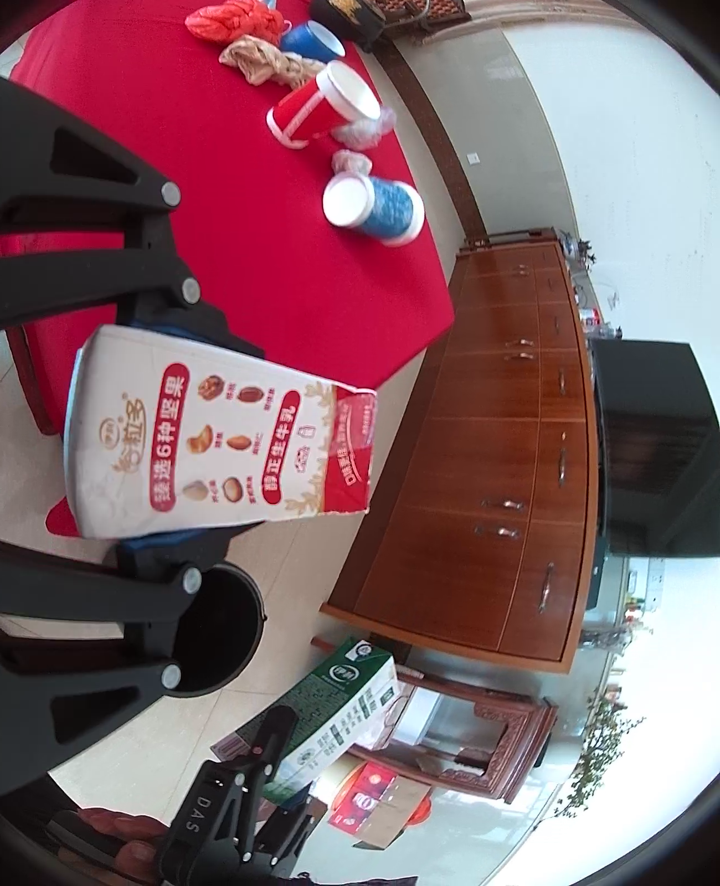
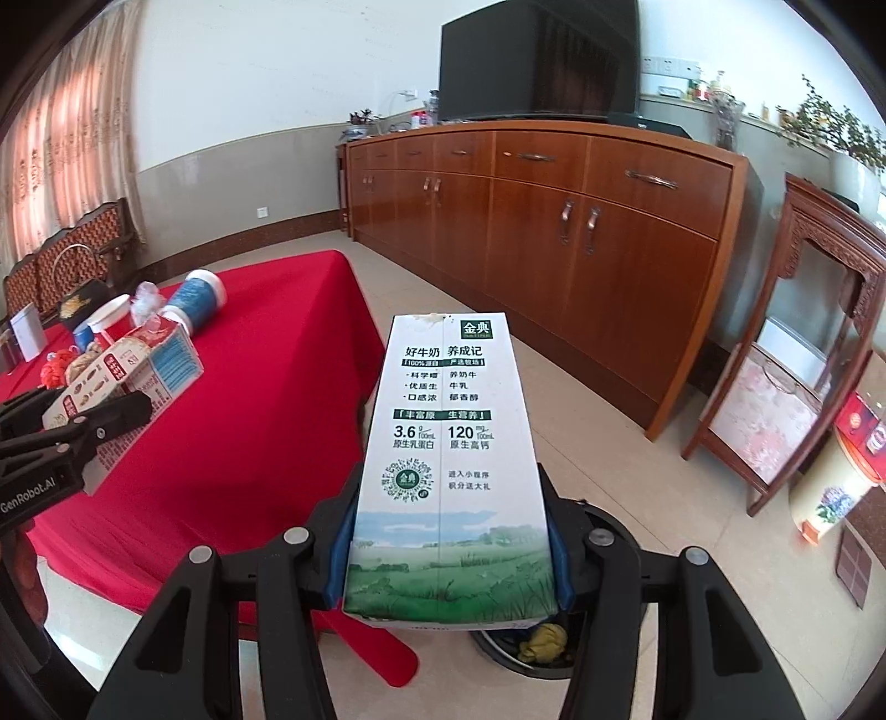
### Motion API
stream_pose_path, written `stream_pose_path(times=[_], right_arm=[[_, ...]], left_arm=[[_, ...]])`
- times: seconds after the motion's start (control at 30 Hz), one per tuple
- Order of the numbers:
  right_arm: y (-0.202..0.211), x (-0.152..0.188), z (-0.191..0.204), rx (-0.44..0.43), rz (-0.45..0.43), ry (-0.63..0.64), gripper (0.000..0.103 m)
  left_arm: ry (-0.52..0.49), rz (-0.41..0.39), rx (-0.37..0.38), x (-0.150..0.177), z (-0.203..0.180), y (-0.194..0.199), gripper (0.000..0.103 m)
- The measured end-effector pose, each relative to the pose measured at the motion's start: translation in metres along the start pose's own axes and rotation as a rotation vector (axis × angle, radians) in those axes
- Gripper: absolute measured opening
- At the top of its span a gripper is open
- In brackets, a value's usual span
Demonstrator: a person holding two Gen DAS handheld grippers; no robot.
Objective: Collect trash
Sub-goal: 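Carry both cartons over the black bin and open both tools to drop them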
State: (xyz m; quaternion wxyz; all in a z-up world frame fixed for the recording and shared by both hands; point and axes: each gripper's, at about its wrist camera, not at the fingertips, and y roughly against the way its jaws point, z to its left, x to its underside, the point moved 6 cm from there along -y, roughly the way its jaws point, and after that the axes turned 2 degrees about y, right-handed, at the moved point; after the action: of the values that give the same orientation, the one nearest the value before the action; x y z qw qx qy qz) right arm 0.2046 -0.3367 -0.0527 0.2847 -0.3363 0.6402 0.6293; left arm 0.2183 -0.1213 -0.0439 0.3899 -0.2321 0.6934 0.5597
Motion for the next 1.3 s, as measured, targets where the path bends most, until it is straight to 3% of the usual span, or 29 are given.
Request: stream_pose_path(times=[0.4,0.77,1.17,1.23,1.27,1.3], right_arm=[[-0.001,0.044,-0.091,0.078,0.064,-0.038,0.056],[-0.041,0.1,-0.134,0.07,0.194,0.08,0.056],[-0.112,0.149,-0.155,-0.04,0.35,0.179,0.056],[-0.125,0.153,-0.16,-0.069,0.378,0.182,0.057],[-0.132,0.155,-0.16,-0.095,0.388,0.187,0.057],[-0.138,0.157,-0.16,-0.107,0.393,0.19,0.058]], left_arm=[[-0.088,0.077,0.148,0.013,-0.095,-0.046,0.051],[-0.13,0.206,0.245,0.044,-0.152,-0.099,0.051],[-0.16,0.363,0.306,0.075,-0.182,-0.161,0.051],[-0.146,0.408,0.343,0.08,-0.187,-0.173,0.053],[-0.146,0.43,0.352,0.082,-0.189,-0.179,0.059],[-0.154,0.45,0.335,0.086,-0.19,-0.185,0.073]])
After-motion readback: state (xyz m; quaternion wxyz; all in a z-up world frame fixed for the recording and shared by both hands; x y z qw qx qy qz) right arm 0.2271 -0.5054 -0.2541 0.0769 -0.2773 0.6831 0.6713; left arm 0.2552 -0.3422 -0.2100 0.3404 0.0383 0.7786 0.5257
